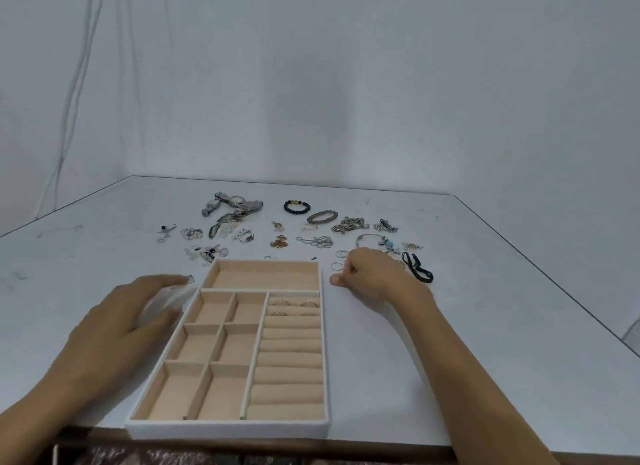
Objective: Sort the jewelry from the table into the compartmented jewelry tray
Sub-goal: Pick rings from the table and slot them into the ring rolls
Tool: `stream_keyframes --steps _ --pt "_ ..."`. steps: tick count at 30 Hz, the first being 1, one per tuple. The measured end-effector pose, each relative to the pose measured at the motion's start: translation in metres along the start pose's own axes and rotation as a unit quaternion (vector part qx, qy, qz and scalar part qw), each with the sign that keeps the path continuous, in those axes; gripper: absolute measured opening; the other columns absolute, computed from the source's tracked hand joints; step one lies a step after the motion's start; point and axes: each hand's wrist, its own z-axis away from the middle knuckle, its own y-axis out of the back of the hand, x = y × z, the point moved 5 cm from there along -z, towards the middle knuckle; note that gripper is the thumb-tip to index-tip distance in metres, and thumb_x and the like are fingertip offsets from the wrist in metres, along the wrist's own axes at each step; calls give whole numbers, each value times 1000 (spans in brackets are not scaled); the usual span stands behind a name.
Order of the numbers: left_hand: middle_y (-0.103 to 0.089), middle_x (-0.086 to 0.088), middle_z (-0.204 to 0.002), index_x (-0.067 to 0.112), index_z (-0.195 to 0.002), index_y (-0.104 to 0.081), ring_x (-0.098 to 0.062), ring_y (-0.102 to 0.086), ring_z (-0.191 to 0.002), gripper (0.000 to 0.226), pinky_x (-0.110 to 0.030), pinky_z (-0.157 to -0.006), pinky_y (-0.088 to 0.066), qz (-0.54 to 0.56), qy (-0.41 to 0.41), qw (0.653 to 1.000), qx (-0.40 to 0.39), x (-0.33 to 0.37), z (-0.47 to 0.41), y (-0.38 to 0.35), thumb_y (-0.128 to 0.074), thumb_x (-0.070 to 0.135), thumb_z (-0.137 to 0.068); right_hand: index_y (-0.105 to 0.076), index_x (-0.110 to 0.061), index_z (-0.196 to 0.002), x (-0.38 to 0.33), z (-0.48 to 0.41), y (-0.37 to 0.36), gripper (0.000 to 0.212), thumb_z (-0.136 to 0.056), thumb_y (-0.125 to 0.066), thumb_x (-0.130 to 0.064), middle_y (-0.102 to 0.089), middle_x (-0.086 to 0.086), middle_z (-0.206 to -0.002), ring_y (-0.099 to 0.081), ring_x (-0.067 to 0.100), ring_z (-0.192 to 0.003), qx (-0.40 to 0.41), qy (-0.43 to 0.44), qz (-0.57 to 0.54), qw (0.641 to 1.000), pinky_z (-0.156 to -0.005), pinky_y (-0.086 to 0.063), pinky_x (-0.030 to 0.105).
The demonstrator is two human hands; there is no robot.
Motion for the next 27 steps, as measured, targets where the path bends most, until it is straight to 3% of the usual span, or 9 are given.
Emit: stream_keyframes --steps 5,8,10,13,15,19,22,27 --pt "-53 24 -118 47 -115 -53 -9 -48 -115 46 -32 -88 -37 -45 -82 995 17 62 -39 -5 -30 59 -77 -31 -17 -52 2 0 -4 51 -88 -66 -32 -34 -1 -51 -31 17 -49 19 24 -54 998 -53 -26 29" --pt "-58 18 -118 35 -119 -59 -8 -50 -113 61 -28 -85 -36 -70 -144 987 -13 107 -66 -24 -24 59 -75 -54 -10 -67 3 4 0 26 -82 -72 -21 -48 3 -63 -42 14 -57 37 44 -145 988 -56 -35 25" --pt "-60 13 -120 31 -119 -60 -12 -51 -115 62 -31 -90 -40 -101 -175 978 -60 132 -83 -47 -24 58 -77 -62 -4 -75 5 7 8 16 -79 -75 -13 -52 -2 -63 -45 6 -54 63 48 -205 976 -49 -35 12" --pt "-59 6 -125 28 -123 -59 -17 -49 -118 37 -38 -94 -42 -181 -179 959 -126 154 -106 -87 -40 42 -94 -66 -6 -77 17 8 23 17 -72 -81 -13 -50 -6 -61 -46 6 -54 129 33 -280 951 -50 -36 14" --pt "-58 3 -125 25 -123 -58 -20 -47 -119 33 -38 -94 -41 -237 -188 942 -147 165 -115 -111 -43 35 -96 -69 -6 -72 29 8 31 14 -70 -82 -11 -52 -4 -55 -48 9 -50 181 21 -295 938 -52 -41 21" --pt "-63 -1 -113 17 -112 -63 -23 -51 -111 27 -34 -83 -33 -308 -169 924 -152 169 -126 -142 -47 30 -94 -69 0 -69 45 11 37 10 -71 -79 -1 -56 -1 -52 -48 2 -34 241 5 -332 912 -40 -42 14" --pt "-65 -4 -107 14 -106 -64 -24 -54 -106 22 -31 -76 -31 -321 -143 926 -135 166 -130 -150 -51 24 -92 -67 3 -71 47 15 39 8 -74 -74 6 -59 1 -52 -48 4 -31 252 8 -378 891 -40 -46 17" --pt "-63 -7 -111 13 -111 -63 -25 -55 -107 26 -32 -75 -34 -283 -99 943 -148 162 -134 -152 -54 30 -92 -69 -1 -72 43 13 41 7 -74 -74 3 -62 5 -57 -53 7 -35 253 13 -369 895 -45 -49 17"
